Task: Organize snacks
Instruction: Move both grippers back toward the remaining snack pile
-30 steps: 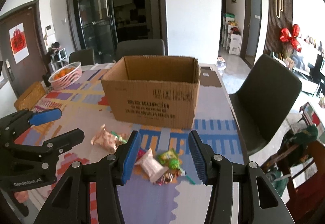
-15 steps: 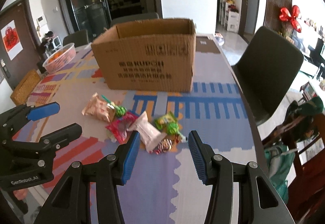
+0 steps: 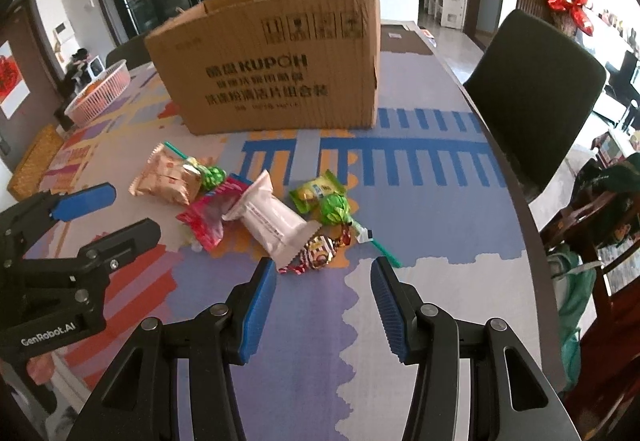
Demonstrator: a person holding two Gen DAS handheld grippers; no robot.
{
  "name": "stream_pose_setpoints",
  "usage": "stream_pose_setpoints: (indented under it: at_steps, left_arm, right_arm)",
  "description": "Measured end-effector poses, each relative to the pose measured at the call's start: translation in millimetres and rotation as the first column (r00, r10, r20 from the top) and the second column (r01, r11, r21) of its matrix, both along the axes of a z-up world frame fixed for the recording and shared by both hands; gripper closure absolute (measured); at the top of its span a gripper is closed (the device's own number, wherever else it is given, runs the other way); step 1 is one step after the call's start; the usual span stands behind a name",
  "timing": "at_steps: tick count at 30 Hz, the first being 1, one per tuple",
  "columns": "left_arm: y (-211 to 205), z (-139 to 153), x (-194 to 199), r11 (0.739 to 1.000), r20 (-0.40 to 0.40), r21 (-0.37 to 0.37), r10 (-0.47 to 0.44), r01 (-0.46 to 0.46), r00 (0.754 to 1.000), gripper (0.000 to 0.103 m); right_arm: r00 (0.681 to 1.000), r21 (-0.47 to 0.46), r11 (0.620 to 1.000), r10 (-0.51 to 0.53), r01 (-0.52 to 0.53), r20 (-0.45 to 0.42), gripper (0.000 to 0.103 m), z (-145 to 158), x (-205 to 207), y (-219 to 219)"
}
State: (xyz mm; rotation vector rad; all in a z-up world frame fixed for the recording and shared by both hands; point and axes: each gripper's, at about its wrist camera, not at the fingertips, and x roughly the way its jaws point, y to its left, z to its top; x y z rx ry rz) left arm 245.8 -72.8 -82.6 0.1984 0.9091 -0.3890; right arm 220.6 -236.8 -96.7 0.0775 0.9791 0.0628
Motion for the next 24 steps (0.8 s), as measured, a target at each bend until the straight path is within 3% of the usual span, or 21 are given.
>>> stream_pose_setpoints:
  at_steps: [24]
  left_arm:
    - [-25, -39, 50, 0.999, -0.115, -0.045, -0.02, 0.015, 0.993, 0.046]
  right_arm:
    - [0.996, 0.089, 0.994, -0.052, 0.059, -0.074, 0.053, -32, 27, -9]
